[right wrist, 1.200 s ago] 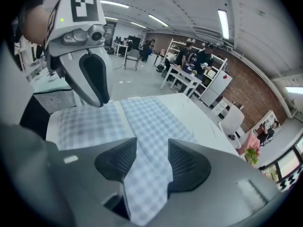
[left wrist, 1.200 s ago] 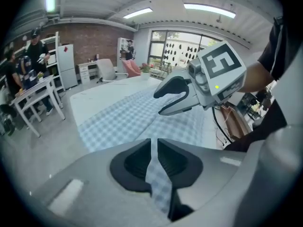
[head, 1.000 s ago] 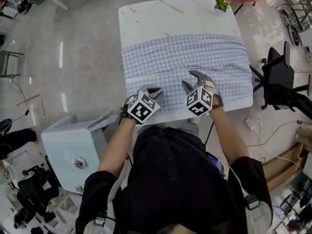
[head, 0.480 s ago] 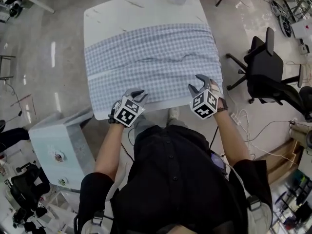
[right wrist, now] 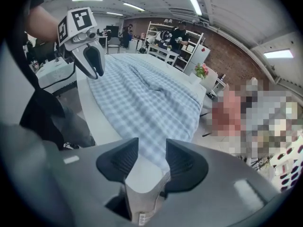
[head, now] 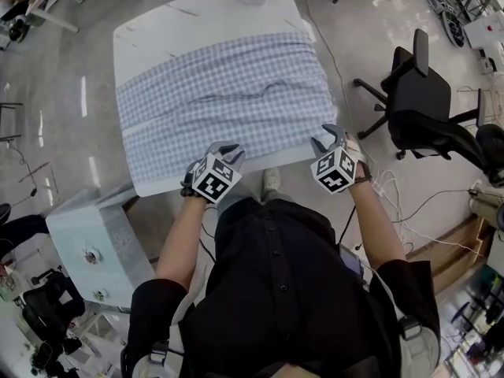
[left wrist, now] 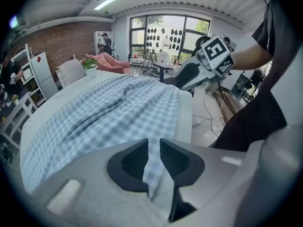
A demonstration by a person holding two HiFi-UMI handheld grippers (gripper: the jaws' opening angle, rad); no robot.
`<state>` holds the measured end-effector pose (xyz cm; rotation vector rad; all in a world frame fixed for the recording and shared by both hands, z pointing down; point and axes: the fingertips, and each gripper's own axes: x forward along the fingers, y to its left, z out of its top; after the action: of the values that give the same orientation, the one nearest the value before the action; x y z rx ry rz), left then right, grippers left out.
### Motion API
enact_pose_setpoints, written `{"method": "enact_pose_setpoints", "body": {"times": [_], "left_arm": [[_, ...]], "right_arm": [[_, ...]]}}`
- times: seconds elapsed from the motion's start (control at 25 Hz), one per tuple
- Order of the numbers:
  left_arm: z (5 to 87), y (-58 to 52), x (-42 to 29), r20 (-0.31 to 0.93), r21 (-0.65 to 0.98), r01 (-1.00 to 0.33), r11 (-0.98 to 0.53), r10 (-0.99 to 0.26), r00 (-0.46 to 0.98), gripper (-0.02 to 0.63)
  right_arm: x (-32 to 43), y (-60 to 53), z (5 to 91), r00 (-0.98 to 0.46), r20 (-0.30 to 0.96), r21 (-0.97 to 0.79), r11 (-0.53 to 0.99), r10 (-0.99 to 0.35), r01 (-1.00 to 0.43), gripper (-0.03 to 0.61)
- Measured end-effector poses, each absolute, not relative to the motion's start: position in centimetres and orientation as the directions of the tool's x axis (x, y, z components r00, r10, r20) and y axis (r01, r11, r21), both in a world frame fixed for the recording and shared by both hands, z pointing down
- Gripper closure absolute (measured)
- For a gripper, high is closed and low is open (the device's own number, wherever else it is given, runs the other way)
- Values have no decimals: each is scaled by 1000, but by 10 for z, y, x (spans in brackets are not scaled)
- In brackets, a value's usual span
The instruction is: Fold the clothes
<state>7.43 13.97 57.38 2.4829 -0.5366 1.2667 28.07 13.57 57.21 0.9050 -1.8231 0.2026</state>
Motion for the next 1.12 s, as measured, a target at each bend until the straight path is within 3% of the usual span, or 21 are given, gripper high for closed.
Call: {"method": "enact_pose_setpoints", "body": {"times": [0.28,0.72,0.96,1.12], "left_arm": [[579,148,90,825,124,-368,-922,-110,554,526],[569,151,129,809,128,-275,-953,-60,585,512],[569,154,165,825,129,-320,-939,-77,560,508],[572,152,190,841,129,-401,-907,-115,529,508]], "right_arm": [[329,147,577,-71,872,275,604,-485,-748,407],[333,147,570,-47,855,306,576,-516,-758,411],[367,142,571,-110,855,279,627,-508,-728,414],[382,134,575,-197,857,260,729,-476,-633,414]]}}
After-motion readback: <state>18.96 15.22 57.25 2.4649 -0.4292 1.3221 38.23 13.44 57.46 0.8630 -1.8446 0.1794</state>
